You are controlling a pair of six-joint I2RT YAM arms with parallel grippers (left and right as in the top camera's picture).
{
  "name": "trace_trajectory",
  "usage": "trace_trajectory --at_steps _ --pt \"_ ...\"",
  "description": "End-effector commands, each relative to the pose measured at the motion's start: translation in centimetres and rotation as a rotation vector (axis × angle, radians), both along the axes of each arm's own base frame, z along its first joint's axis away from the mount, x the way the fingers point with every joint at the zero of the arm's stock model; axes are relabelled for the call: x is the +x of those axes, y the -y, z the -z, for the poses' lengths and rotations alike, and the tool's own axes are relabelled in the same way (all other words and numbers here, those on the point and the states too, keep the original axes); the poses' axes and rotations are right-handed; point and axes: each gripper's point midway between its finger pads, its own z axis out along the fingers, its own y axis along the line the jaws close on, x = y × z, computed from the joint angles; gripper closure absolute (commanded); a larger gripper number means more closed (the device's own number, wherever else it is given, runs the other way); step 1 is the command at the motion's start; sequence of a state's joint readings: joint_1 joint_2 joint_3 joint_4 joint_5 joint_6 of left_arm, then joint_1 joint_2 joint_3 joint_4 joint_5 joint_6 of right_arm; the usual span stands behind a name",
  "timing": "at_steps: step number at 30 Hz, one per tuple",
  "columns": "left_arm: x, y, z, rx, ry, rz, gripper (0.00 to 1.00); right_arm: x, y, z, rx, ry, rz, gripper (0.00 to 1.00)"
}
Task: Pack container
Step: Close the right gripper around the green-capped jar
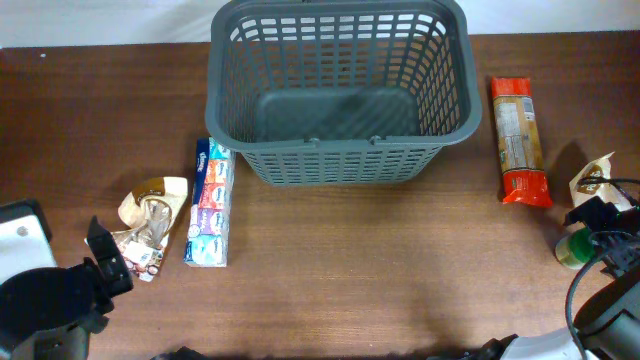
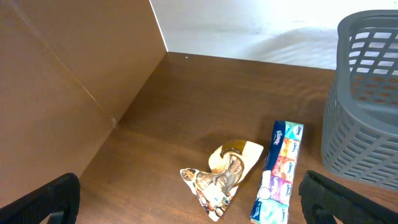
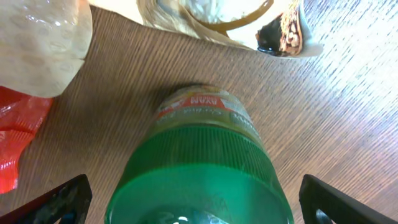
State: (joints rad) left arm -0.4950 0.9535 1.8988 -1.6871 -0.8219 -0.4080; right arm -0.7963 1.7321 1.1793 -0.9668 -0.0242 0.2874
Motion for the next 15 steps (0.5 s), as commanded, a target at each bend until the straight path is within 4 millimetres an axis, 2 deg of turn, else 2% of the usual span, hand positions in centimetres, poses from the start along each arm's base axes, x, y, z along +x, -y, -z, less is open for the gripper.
trace_trajectory --at_steps 1,15 --pt "0.00 -0.01 -0.02 0.002 0.000 0.000 0.00 -0.33 0.12 0.84 0.006 -0.027 0.011 0.01" --pt "0.00 -0.01 -0.02 0.002 0.000 0.000 0.00 -0.29 0.65 1.28 -0.012 -0.037 0.012 0.01"
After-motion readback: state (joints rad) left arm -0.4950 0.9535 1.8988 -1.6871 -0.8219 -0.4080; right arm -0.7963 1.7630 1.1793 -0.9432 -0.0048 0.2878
